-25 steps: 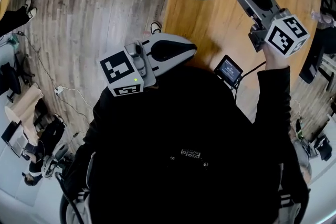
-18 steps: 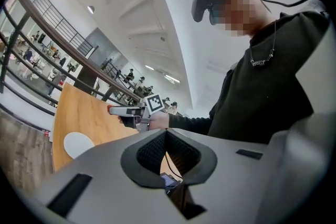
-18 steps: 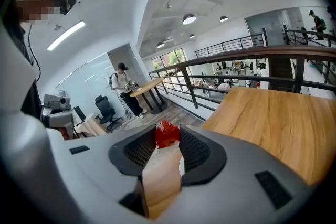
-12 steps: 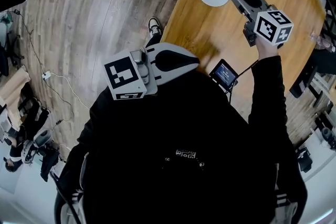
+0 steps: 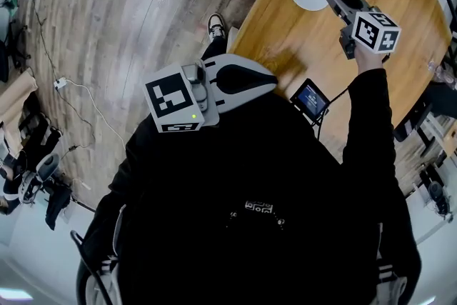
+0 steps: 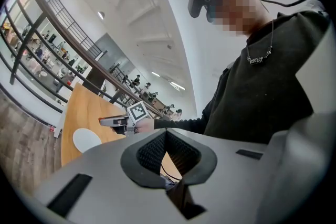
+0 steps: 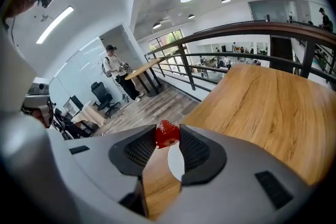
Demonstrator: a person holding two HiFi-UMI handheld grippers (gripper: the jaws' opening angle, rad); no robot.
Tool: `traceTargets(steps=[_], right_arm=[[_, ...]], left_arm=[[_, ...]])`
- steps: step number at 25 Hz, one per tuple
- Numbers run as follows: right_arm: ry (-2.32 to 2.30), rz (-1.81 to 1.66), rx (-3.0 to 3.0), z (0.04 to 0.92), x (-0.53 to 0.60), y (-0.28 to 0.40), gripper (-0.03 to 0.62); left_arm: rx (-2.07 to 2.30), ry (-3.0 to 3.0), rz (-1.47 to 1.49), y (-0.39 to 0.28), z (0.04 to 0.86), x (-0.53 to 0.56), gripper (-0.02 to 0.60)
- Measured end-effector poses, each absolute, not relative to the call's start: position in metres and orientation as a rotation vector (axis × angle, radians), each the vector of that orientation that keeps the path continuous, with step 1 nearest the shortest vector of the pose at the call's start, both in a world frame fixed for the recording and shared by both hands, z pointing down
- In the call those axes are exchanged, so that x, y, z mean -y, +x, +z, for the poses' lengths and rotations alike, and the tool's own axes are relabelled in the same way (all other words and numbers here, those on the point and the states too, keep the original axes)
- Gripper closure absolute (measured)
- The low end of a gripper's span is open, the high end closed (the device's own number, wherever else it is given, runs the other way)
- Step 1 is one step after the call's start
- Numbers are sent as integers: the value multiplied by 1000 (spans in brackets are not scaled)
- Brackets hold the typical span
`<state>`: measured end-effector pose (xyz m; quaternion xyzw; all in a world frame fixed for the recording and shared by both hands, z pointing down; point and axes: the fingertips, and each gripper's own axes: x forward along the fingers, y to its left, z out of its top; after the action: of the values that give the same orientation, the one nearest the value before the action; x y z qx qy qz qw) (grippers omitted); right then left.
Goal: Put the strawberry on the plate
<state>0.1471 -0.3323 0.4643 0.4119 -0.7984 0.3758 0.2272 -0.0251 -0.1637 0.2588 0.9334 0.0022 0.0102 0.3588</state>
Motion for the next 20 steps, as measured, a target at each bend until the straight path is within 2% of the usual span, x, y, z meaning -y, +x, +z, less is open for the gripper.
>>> traceTargets(steps=[20], right_arm=[[1142,1103,1969,563,329,177,448]], left_arm=[[88,2357,9,-42,276,161,581]])
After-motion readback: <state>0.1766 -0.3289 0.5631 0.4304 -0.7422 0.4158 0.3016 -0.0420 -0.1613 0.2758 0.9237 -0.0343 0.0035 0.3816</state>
